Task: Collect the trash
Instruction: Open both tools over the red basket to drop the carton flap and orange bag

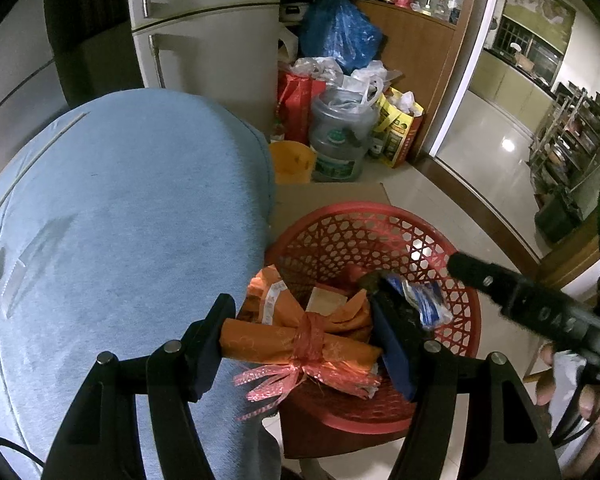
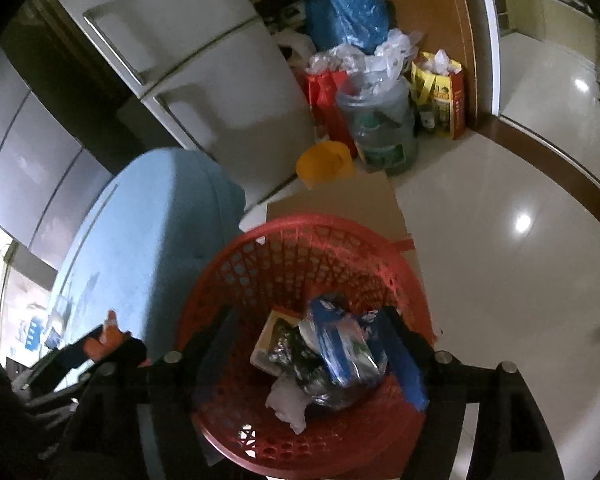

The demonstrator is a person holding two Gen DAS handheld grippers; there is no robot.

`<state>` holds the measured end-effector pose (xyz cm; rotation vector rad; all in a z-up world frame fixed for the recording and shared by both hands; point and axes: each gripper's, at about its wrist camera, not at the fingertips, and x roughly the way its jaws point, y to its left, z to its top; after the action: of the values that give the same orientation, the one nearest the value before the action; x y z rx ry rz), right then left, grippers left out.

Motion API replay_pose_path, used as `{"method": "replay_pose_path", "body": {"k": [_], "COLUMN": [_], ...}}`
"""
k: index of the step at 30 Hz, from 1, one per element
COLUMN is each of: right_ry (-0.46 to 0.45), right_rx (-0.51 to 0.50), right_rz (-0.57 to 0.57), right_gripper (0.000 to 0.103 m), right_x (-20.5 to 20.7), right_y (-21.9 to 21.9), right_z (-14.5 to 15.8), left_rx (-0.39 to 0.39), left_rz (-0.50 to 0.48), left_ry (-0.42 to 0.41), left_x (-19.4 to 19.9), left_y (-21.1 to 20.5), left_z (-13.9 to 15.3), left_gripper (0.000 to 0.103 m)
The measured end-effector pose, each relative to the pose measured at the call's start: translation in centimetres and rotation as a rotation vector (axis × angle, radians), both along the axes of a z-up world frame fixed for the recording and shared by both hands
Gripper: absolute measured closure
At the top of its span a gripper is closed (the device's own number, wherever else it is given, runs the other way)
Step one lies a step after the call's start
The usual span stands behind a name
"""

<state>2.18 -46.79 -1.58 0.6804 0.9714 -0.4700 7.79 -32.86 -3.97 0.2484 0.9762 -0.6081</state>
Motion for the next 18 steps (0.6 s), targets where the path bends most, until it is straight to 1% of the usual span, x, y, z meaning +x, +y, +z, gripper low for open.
{"method": "replay_pose_path", "body": {"k": [5, 13, 16, 18], "right_ry": [-0.03, -0.064, -0.072, -0.077], "right_rx": [-0.007, -0.012, -0.016, -0.017], "right_rz": [-0.051, -0.073, -0.078, -0.082], "right_gripper": [0.027, 0.027, 0.027, 0.027], "right_x": [-1.0, -2.5, -2.8, -2.9], "right_y": [-0.9, -1.1, -1.2, -1.3], "right_z": [1.3, 2.8, 3.2, 3.4], "left_rx": [0.0, 0.005, 0.01, 0.037], "left_rz": [-0.009, -0.032, -0.049, -0.073], "left_ry": [0.001, -0.001, 0.033, 0.045], "left_x": [-0.2, -0.7, -0.5, -0.6], "left_y": [-0.4, -1.6, -2.2, -3.0], "left_z": [0.0, 0.0, -0.4, -0.9], "left_gripper": [0.033, 0.033, 0.032, 0.032]}}
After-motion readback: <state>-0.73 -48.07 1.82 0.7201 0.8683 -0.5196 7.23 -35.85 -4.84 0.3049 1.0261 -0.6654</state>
